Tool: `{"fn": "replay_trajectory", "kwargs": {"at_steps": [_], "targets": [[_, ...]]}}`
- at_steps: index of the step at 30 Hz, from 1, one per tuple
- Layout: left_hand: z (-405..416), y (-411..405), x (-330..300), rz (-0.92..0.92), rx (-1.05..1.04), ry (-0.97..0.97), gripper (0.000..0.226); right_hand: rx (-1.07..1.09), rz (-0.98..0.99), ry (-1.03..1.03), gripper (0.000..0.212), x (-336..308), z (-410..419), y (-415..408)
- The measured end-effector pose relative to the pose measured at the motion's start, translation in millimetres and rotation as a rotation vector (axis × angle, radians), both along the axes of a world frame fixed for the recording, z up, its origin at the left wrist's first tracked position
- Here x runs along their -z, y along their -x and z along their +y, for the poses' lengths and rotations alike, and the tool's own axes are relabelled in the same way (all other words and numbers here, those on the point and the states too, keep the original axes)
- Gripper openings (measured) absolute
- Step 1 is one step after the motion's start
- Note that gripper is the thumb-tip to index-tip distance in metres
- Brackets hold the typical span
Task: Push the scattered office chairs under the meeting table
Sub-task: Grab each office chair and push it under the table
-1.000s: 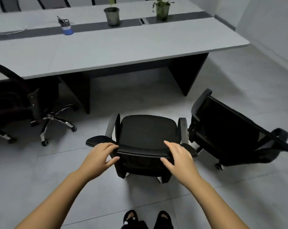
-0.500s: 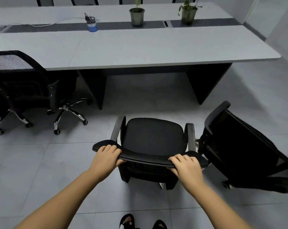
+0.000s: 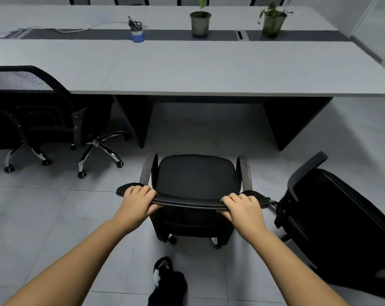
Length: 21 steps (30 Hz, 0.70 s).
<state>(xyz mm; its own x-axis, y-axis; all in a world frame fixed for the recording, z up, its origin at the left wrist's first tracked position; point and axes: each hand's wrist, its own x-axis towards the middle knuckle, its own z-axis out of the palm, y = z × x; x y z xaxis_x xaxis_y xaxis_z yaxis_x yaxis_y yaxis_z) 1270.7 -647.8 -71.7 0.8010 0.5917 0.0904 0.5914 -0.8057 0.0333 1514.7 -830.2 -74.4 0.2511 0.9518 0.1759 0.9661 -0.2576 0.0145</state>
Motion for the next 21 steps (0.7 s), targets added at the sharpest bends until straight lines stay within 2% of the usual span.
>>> {"fn": "replay_trajectory", "kwargs": {"at_steps": [13, 16, 19, 21], "targets": [[216, 7, 3, 0.017, 0.044, -0.065, 0.038, -0.021, -0.001, -0.026, 0.029, 5, 203, 11], [259, 6, 2, -0.001, 0.075, -0.071, 0.039, -0.015, 0.003, -0.059, 0.019, 3, 239, 12], [296, 3, 3, -0.007, 0.099, -0.087, 0.041, 0.002, 0.016, -0.057, 0.032, 3, 271, 12], [318, -3, 3, -0.014, 0.103, -0.097, 0.042, 0.009, 0.012, -0.046, 0.03, 1, 293, 6]]}}
